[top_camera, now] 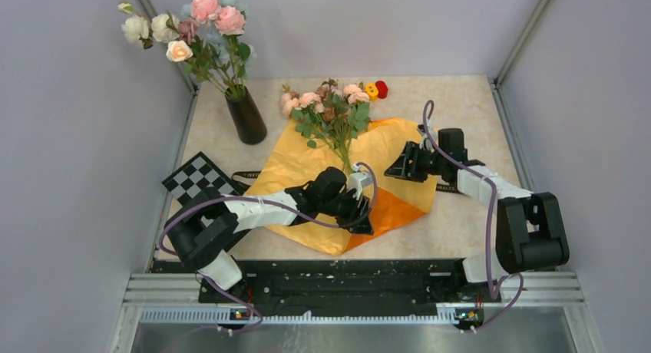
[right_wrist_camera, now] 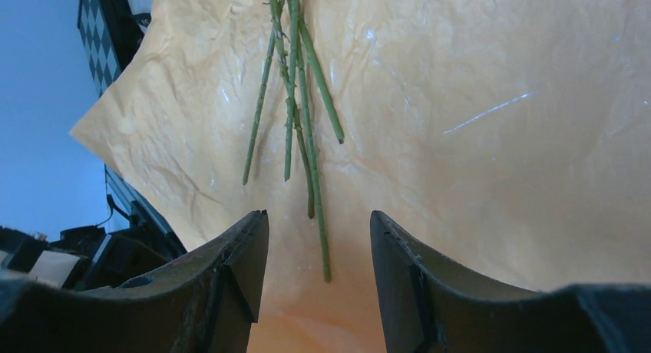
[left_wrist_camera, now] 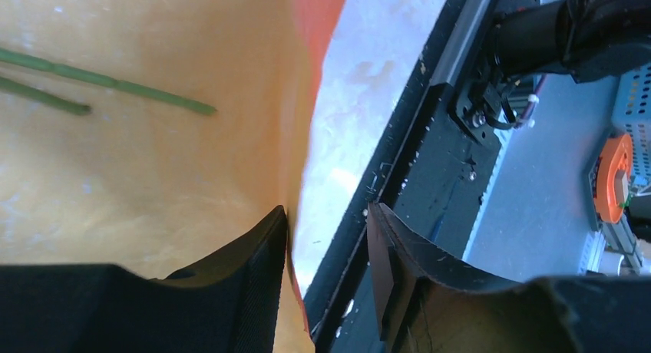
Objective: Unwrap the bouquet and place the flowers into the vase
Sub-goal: Unfold the wrapping paper at the center of the board.
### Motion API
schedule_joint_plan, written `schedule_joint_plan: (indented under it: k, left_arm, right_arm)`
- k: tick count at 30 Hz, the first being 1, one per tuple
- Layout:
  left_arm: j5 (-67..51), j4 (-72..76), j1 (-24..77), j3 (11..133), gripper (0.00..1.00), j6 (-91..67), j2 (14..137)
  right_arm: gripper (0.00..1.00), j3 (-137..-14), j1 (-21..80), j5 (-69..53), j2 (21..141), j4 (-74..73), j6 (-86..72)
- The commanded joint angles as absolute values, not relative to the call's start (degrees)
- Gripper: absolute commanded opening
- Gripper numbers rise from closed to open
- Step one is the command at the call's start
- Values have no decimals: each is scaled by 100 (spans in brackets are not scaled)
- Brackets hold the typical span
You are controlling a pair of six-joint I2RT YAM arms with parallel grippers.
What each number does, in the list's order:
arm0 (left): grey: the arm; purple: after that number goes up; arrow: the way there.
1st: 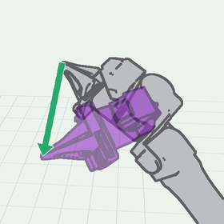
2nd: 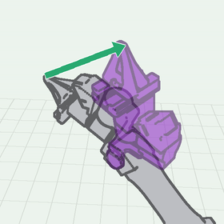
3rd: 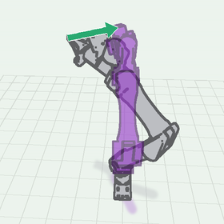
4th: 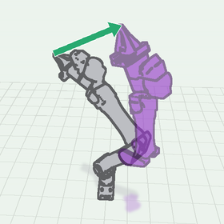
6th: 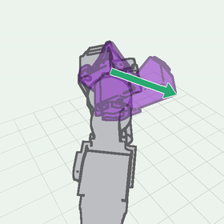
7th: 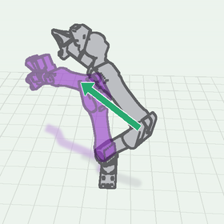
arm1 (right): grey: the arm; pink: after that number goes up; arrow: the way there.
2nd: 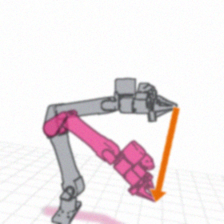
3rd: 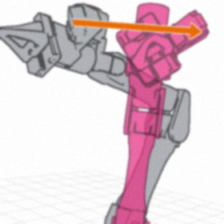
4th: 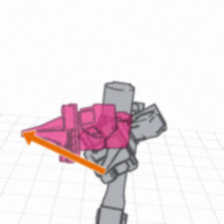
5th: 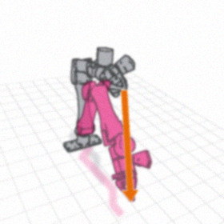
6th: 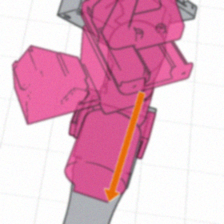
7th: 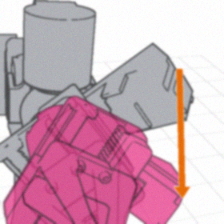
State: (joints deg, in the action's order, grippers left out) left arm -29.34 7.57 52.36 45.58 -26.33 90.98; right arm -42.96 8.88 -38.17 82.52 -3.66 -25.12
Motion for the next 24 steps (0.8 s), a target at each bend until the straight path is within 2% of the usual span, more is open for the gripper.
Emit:
schedule_joint_plan:
  k: [1,9,14,24]
  left_arm:
    - [-3187,809,5484,4708,47,-2518,8803]
    - [-3666,1151,5675,4586,52,-2957,8699]
    - [-3503,1143,5678,4423,64,-3032,8407]
    - [-1172,219,5644,4105,79,-3019,7453]
  right_arm:
    - [53,-4567,1090,-3977,8323,-475,-2570]
    - [52,-4567,1733,-3808,8153,-1266,-2375]
    - [52,-4209,2128,-3533,7772,-1759,-2393]
    - [52,-3117,2644,-3473,6739,-1845,-3162]
